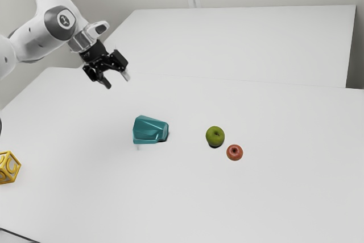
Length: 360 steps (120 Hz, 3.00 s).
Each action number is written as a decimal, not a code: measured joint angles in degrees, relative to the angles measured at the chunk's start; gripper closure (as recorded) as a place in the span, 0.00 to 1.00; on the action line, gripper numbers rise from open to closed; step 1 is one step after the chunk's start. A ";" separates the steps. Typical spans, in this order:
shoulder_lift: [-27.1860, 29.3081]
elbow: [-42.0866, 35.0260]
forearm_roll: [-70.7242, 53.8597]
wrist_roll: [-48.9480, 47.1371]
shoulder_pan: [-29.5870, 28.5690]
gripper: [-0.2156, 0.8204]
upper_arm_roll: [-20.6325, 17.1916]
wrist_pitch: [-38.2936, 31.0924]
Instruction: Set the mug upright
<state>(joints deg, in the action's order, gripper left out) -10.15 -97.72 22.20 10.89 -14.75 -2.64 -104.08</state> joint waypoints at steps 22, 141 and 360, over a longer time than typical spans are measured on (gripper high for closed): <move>-0.59 -6.41 9.74 6.06 -1.57 0.23 0.52 -6.80; -7.90 -18.49 38.05 30.22 -5.88 0.24 1.33 -9.35; 3.36 -15.96 21.82 32.85 -1.74 0.96 1.07 -7.33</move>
<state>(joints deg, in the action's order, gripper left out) -6.79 -113.68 44.02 43.74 -16.48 -1.57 -111.41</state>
